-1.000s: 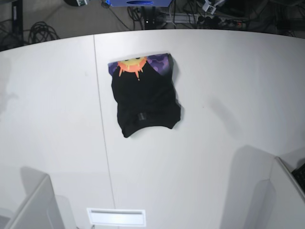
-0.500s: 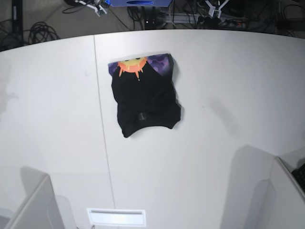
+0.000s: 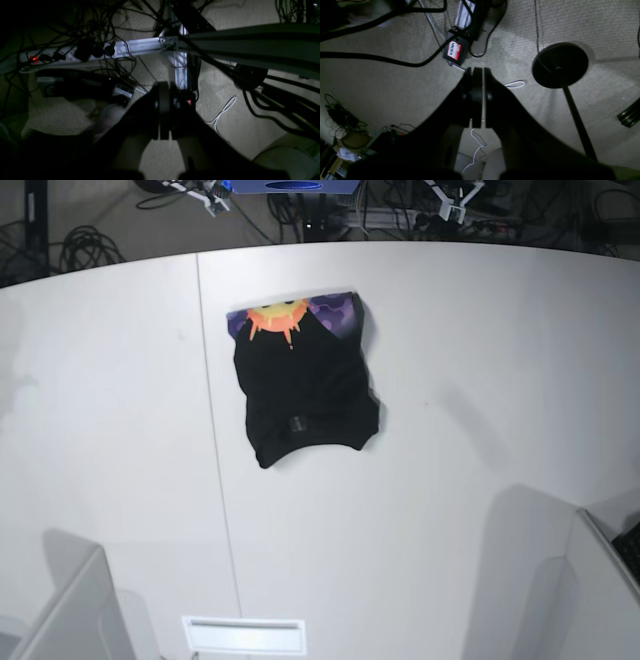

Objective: Fold the T-shirt properly

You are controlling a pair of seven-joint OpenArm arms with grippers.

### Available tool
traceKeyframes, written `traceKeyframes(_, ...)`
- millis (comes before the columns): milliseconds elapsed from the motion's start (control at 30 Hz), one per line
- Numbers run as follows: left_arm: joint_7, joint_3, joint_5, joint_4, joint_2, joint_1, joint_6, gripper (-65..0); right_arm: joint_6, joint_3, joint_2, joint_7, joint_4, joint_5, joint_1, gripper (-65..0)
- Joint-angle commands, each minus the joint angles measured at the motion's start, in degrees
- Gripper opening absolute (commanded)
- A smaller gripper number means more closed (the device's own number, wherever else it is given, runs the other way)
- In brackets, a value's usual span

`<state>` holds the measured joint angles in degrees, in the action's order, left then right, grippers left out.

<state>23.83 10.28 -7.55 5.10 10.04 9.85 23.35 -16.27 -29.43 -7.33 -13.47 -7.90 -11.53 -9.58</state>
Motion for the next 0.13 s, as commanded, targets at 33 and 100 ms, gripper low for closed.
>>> traceKeyframes(33,0.6,0.0,0.1,0.0,0.6,0.5,0.3,-65.0,0.0,0.0,-0.4,0.0,-0.1,0.1,-0.4,-65.0)
traceKeyframes(100,0.6,0.0,0.1,0.0,0.5,0.3,0.3,-65.0,0.0,0.0,-0.4,0.0,-0.1,0.1,-0.4,-65.0)
